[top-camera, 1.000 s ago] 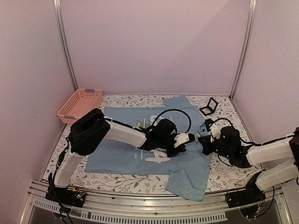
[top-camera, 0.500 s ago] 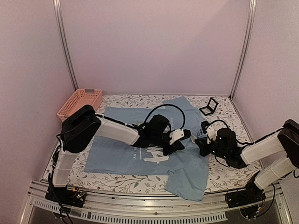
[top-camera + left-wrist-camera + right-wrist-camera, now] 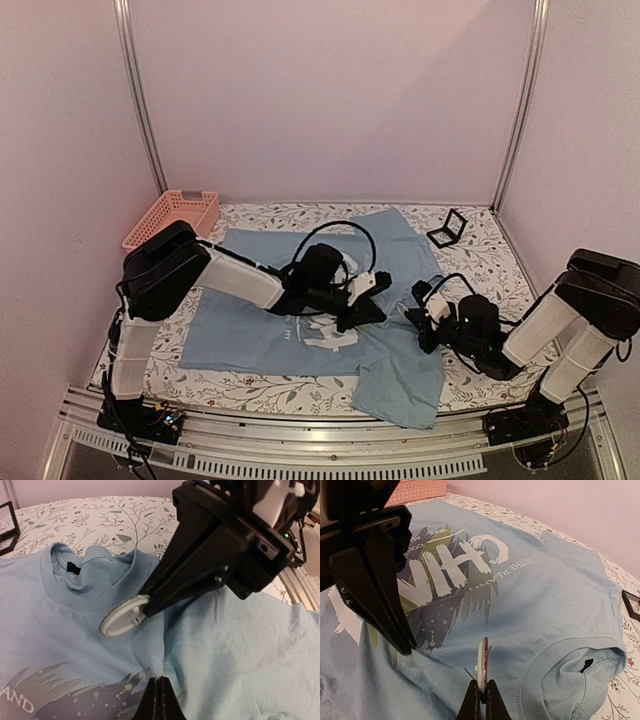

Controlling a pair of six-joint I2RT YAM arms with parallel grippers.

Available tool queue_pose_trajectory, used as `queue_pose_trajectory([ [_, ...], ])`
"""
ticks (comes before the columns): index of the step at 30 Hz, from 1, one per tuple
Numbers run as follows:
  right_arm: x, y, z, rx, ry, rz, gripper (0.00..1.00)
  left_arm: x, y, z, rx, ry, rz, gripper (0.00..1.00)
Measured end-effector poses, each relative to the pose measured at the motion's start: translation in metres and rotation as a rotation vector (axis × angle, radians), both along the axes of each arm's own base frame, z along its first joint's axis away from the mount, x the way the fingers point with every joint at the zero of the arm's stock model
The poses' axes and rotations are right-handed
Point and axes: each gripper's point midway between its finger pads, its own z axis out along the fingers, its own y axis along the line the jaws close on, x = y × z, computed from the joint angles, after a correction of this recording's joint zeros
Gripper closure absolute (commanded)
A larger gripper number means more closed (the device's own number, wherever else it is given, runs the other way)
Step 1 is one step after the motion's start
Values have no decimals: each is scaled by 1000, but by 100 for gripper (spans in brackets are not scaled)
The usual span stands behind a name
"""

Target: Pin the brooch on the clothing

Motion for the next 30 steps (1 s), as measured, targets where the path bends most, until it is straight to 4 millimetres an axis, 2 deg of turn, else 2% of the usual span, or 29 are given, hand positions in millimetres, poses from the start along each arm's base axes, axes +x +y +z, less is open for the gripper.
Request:
queue_pose_trajectory([
  [2,-4,5,0,-20,-34,27,100,1,0,5,-22,8,-9,100],
  [10,-1,17,-8,-119,-122,49,100,7,2,15,-70,40,-20,100],
  [17,-1,22,-6,-144,-169,72,100,7,2,16,-76,45,-19,100],
  [30,-15,27,-3,-135,-189,131,100,8,2,16,-74,47,-12,100],
])
